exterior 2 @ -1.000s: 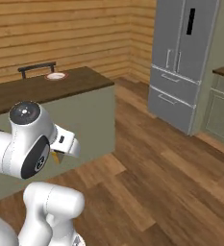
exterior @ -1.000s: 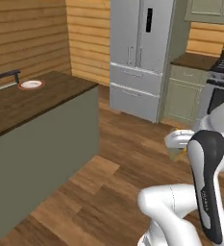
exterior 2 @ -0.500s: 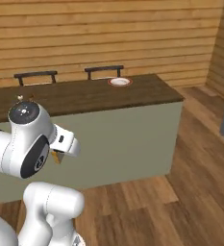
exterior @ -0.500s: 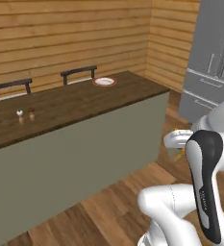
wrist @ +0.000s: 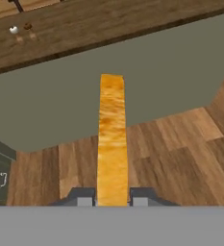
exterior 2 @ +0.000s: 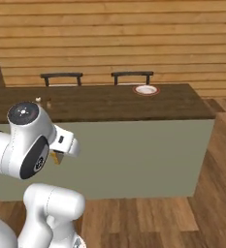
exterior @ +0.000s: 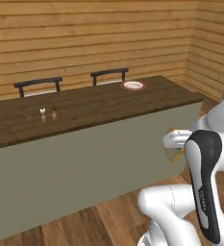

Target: Start the toaster. Once the lever pops up, take the bread to the plate on the dining counter.

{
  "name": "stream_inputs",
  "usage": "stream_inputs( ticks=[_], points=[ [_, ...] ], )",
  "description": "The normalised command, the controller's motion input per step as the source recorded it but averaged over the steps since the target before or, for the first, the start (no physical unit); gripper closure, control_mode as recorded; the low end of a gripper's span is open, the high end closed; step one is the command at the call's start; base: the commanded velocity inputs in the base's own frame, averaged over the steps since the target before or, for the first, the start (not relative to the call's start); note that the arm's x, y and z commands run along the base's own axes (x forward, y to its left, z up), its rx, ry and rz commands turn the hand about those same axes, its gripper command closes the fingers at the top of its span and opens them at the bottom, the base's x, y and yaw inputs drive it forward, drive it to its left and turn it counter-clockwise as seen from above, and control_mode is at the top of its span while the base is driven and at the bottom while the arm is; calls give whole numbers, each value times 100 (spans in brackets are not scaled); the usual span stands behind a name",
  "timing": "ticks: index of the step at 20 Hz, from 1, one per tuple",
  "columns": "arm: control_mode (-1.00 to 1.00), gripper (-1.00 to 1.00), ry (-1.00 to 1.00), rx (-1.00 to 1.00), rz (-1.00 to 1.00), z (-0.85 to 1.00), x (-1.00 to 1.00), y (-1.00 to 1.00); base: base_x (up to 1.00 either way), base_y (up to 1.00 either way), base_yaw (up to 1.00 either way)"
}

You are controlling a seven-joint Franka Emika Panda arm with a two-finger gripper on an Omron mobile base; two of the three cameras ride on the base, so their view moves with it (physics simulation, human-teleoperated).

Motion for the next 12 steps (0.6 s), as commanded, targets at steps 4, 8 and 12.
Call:
stream_inputs(
  ticks=[4,8,12],
  points=[
    [100,100,0,0,0,0,0,0,42,-55,17],
    [100,100,0,0,0,0,0,0,36,-63,14],
    [100,100,0,0,0,0,0,0,54,-51,13]
  ],
)
